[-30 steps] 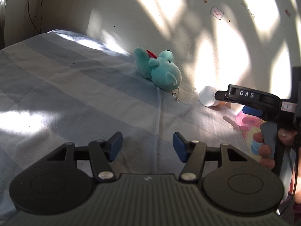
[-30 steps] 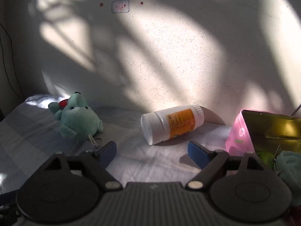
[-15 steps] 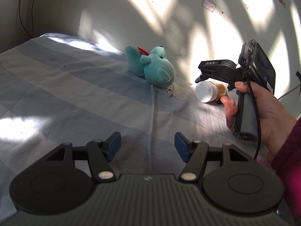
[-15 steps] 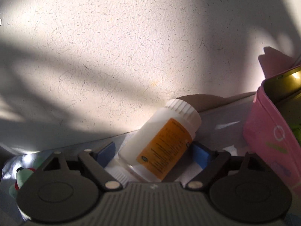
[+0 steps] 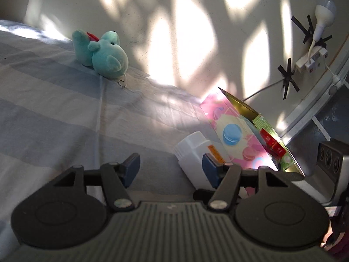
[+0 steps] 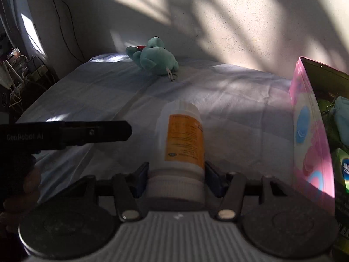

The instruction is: Organize objects

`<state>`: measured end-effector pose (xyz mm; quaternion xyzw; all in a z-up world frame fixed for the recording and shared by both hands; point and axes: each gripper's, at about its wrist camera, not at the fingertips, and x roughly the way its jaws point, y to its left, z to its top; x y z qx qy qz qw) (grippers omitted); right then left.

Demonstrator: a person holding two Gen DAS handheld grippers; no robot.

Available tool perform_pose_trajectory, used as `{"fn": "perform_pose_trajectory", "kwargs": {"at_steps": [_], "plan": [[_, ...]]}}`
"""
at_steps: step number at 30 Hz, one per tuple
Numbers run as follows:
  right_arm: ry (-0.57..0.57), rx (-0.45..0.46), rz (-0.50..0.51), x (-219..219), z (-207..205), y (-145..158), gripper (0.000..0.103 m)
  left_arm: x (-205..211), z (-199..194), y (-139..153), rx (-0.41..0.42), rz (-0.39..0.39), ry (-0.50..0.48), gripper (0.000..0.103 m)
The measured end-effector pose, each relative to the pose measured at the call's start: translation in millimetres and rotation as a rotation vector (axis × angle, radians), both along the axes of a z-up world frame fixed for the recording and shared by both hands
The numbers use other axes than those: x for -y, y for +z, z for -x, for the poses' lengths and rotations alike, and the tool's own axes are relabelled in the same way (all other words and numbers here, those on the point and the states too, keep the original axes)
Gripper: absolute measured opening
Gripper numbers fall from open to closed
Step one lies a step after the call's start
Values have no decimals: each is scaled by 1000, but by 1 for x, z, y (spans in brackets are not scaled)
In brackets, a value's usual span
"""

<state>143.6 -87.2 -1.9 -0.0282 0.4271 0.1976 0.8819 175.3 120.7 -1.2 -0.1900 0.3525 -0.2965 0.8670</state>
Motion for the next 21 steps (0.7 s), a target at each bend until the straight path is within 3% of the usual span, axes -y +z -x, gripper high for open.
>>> {"fn": "perform_pose_trajectory", "kwargs": {"at_steps": [3,5,8,10,14,18,21], "plan": [[54,97,104,13,67,-3,54,30,15,0,9,-23,-127,66],[44,136,113,29,100,-3,56,51,29,4,27,-47,-193,66],[18,163,87,46,124,-4,58,73,45,11,91,-116,-211,74],[-6,189,82,55,134,-7,64,79,47,13,104,-121,-198,79],[-49,209,31,68,144,-9,71,86,42,13,10,-35,-199,79],[-49,249,26,73,154,-11,71,103,62,13,-20,-78,-170,79],[-50,256,12,75,153,-9,71,103,75,12,-86,-30,-139,79]]}}
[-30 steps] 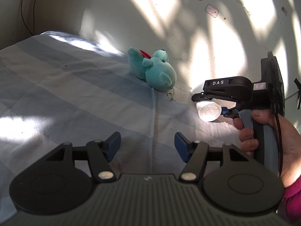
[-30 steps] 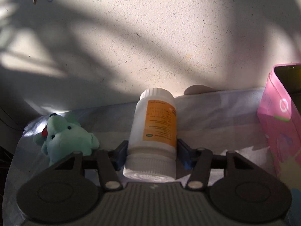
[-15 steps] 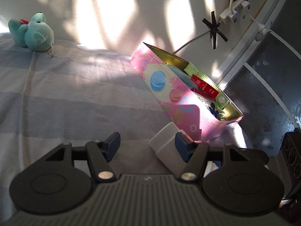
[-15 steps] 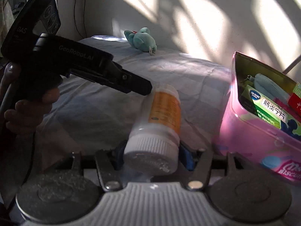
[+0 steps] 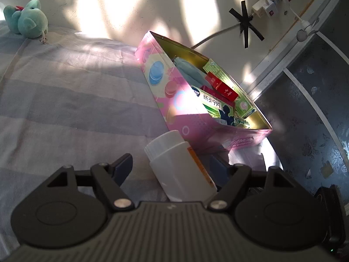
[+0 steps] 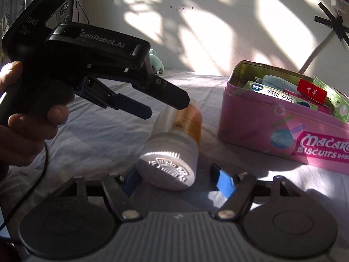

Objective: Organize objects
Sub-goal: 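Grasp the vitamin B bottle with the left tool, then lower the vitamin B bottle into the pink tin and open the left tool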

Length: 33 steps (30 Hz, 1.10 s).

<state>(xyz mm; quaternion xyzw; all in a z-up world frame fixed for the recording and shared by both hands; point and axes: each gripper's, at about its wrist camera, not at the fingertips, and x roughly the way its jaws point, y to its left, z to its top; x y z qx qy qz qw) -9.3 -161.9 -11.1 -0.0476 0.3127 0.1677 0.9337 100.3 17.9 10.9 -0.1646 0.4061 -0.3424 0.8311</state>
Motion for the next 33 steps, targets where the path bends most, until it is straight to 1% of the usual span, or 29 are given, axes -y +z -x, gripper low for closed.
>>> {"fn": "perform_pose_trajectory", "kwargs": {"at_steps": [2,3,4,6,8,10,11,13,15,16,19,21,24,25,27,29,30,33], "plan": [[4,0,-13,2,-2,0,70,5,7,0,-25,4,9,79],[8,-1,-16,2,-3,0,65,9,10,-1,-32,-10,10,78],[18,3,-20,2,-4,1,53,15,11,-4,-43,-34,9,75],[31,16,-15,-1,-4,1,52,21,12,-10,-67,-27,1,67],[27,52,1,-5,2,3,52,23,15,-3,-59,-24,15,67],[23,120,1,-3,10,12,52,26,22,17,2,-16,3,67],[18,172,2,0,15,20,52,29,24,28,40,-13,-4,67],[-2,247,-3,6,17,37,52,40,25,50,115,-20,-18,67],[-29,288,-12,15,10,51,52,57,18,68,189,-45,-38,67],[-48,303,-17,21,1,58,52,65,13,74,210,-56,-46,67],[-102,301,-63,42,-24,68,52,94,-17,85,238,-89,-67,66],[-147,284,-91,56,-46,71,52,108,-37,84,249,-106,-79,67],[-211,260,-91,72,-86,67,53,126,-69,76,233,-125,-68,68],[-227,254,-85,74,-97,63,59,131,-78,71,224,-143,-51,68],[-278,251,-41,77,-112,51,67,137,-91,61,206,-198,5,68],[-302,233,-49,81,-112,46,66,130,-91,57,189,-177,15,68],[-295,237,-84,85,-105,44,66,126,-87,57,192,-165,12,68],[-300,269,-113,87,-81,44,66,114,-71,59,239,-182,38,68]]}}
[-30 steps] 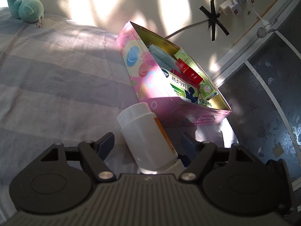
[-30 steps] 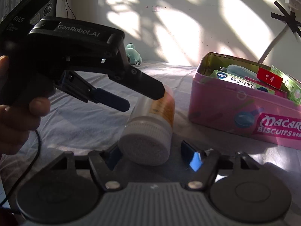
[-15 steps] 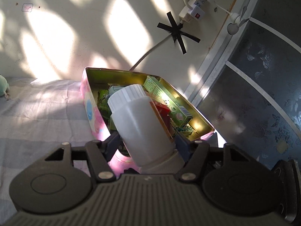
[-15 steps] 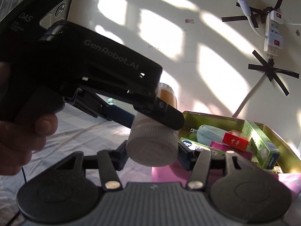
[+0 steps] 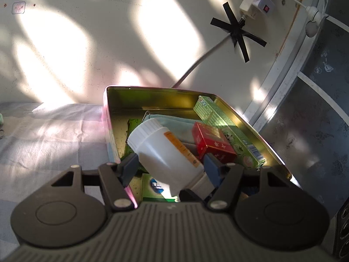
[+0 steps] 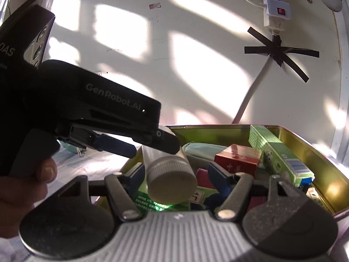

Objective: Organize objects
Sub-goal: 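Lower the vitamin B bottle into the pink tin and open the left tool, then move the right tool to the teal plush toy and grasp it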

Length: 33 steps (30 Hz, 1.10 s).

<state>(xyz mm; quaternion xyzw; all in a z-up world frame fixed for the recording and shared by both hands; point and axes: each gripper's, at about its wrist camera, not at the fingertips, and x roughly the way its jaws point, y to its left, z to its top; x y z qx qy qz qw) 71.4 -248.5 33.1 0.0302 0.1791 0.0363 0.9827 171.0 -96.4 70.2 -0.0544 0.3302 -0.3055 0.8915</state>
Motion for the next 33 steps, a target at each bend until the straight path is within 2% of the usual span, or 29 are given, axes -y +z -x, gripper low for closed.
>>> {"fn": "perform_pose_trajectory", "kwargs": {"at_steps": [4,8,11,15,24,33], "plan": [[-8,20,-77,2,31,2,66,-8,20,6,57,-21,31,68],[-18,24,-111,2,51,4,66,-16,36,8,101,-45,57,68],[-18,21,-77,-3,55,6,66,-28,42,6,87,-23,79,68],[-20,37,-83,-5,62,10,66,-40,54,5,63,-2,101,68],[-88,30,-181,22,85,9,66,-43,95,1,155,-97,141,68],[-114,18,-195,28,97,6,66,-40,119,-12,220,-200,152,68]]}}
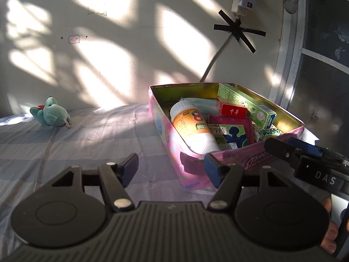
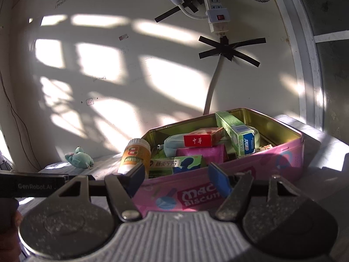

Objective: Organize objects
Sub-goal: 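Move the right tool to the teal plush toy and grasp it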

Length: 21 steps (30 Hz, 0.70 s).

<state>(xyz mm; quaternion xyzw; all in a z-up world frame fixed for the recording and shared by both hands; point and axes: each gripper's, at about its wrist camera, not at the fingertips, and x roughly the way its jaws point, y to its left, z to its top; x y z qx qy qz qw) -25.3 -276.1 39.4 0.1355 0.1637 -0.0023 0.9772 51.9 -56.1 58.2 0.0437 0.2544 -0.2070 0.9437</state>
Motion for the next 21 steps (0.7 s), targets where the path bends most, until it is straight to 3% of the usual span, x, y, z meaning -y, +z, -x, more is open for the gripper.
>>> {"fn": "perform_pose_trajectory", "kwargs": {"at_steps": [6,21], "plan": [[18,3,15,-11,1,2,66,-1,7,-4,25,-42,14,68],[30,18,30,-23,8,8,66,-10,10,-7,33,-59,59,70]]}}
